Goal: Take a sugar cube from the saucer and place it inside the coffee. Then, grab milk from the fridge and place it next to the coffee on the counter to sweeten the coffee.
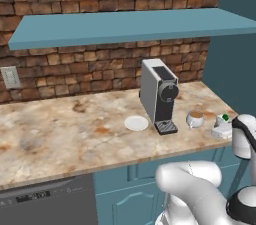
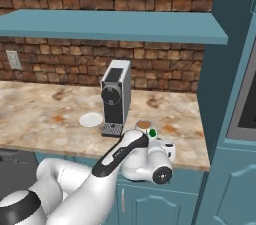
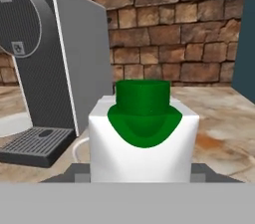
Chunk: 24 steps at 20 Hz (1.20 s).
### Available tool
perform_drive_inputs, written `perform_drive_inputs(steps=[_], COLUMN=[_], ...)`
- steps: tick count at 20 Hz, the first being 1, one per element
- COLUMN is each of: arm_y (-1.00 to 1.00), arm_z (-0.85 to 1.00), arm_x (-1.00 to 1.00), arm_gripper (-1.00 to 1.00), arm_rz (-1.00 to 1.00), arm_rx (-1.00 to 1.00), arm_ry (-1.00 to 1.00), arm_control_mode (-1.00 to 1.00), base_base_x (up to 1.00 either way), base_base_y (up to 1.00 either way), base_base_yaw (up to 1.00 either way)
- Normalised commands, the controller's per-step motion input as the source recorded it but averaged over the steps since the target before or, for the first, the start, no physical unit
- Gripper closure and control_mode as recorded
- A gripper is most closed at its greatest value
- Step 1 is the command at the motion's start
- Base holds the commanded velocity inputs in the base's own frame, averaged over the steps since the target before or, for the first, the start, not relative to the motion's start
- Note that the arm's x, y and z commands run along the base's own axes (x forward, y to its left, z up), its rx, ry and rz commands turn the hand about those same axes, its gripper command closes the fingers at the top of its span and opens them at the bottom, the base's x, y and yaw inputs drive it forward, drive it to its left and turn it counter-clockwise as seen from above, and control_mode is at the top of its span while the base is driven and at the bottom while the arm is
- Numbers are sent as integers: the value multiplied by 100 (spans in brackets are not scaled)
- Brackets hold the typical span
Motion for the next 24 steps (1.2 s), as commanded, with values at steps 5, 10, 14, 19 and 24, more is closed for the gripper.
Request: perform_drive_inputs(steps=[5,10,14,19,24], arm_y=[-2,-11,-13,-11,-14], arm_z=[-33,-15,-13,-24,-28], arm_x=[19,40,37,20,25], arm_gripper=[100,100,100,100,-100], arm_rz=[0,0,0,0,0], arm_rx=[-1,0,0,0,0], arm_ry=[-4,-5,-5,-5,-3], arm_control_mode=[-100,-100,-100,-100,-100], base_base_x=[0,0,0,0,0], base_base_y=[0,0,0,0,0], base_base_yaw=[0,0,0,0,0])
